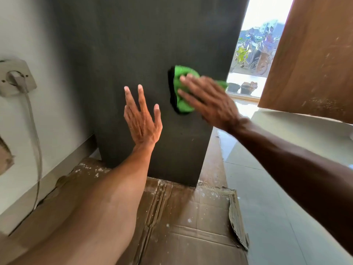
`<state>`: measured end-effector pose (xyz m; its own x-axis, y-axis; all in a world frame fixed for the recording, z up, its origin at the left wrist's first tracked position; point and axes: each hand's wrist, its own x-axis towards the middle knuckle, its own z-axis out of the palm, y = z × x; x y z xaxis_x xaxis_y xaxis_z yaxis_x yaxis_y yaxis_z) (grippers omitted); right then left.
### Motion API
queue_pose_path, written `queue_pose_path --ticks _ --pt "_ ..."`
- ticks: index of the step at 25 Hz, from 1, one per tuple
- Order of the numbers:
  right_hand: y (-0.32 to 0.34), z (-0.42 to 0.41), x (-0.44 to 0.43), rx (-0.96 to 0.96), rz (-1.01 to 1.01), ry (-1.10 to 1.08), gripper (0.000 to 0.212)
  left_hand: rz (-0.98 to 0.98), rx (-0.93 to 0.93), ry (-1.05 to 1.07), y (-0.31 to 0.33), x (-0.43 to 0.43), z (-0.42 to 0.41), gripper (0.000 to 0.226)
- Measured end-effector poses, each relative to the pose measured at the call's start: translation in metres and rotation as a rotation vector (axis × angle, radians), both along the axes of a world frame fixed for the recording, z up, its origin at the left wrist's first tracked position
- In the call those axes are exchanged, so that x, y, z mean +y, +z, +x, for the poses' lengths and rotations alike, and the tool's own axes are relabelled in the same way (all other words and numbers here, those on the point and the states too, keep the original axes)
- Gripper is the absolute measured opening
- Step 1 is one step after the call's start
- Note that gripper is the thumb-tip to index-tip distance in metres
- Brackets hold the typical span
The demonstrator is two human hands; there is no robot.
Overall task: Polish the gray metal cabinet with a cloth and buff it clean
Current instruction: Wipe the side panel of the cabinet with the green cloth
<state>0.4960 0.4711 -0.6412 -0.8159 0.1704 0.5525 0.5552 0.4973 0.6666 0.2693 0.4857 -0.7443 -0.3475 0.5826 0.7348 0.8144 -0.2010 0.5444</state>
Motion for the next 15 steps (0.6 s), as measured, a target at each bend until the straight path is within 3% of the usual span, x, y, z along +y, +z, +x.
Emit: queue_pose_path --ticks 2,4,11,15 --pt "0.029 0.010 0.013 0.060 0.019 -0.049 0.050 -0.002 0.101 -0.005 0.010 0.000 0.016 0.067" --pt "0.008 0.020 0.022 0.018 -0.051 -0.041 0.049 -0.018 0.201 -0.032 0.003 -0.006 0.029 0.066" --pt "-0.185 0.040 0.003 -0.042 -0.465 -0.019 0.063 -0.135 0.419 -0.137 -0.056 -0.011 0.031 0.070" --pt "-0.256 0.034 0.011 -0.026 -0.686 -0.050 0.065 -0.186 0.545 -0.182 -0.100 -0.006 0.033 0.075"
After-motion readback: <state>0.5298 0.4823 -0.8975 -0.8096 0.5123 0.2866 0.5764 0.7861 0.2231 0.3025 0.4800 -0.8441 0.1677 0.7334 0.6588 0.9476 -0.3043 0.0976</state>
